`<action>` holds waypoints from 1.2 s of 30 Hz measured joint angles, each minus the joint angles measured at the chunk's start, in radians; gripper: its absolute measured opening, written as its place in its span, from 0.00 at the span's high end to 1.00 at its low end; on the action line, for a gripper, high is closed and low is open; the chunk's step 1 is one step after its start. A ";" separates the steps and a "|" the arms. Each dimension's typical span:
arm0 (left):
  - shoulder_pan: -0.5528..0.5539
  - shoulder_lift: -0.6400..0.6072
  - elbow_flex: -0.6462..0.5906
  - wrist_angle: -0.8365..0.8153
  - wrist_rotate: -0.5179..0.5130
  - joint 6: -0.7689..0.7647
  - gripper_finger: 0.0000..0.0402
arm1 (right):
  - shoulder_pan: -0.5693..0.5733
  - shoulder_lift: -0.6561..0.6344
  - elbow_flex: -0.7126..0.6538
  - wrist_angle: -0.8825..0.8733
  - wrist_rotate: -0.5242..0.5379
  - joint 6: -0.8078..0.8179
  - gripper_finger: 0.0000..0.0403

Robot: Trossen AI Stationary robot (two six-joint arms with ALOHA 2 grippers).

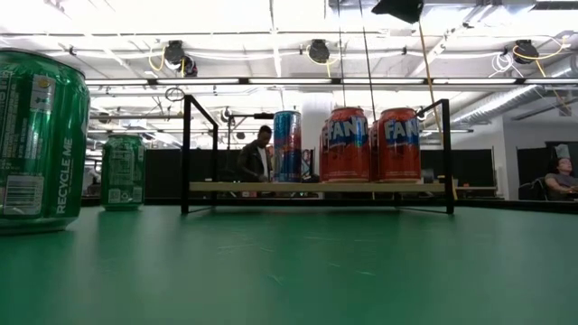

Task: Place canned beverage on shelf
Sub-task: Put the blue soda can on the shelf aligned with the other blue soda can on the shelf

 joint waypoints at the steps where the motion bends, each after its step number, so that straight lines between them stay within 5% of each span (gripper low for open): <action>1: -0.010 0.000 -0.018 0.013 -0.003 -0.005 0.21 | 0.006 -0.012 0.000 -0.008 0.001 0.004 0.12; 10: -0.074 0.000 -0.167 0.200 0.005 -0.103 0.09 | 0.018 -0.101 0.000 -0.091 0.112 -0.038 0.12; 26: -0.106 0.042 -0.363 0.312 0.027 -0.164 0.09 | 0.017 -0.121 0.000 -0.106 0.182 -0.039 0.12; 36: -0.099 0.042 -0.408 0.340 0.114 -0.184 0.38 | 0.017 -0.122 0.000 -0.056 0.191 -0.031 0.12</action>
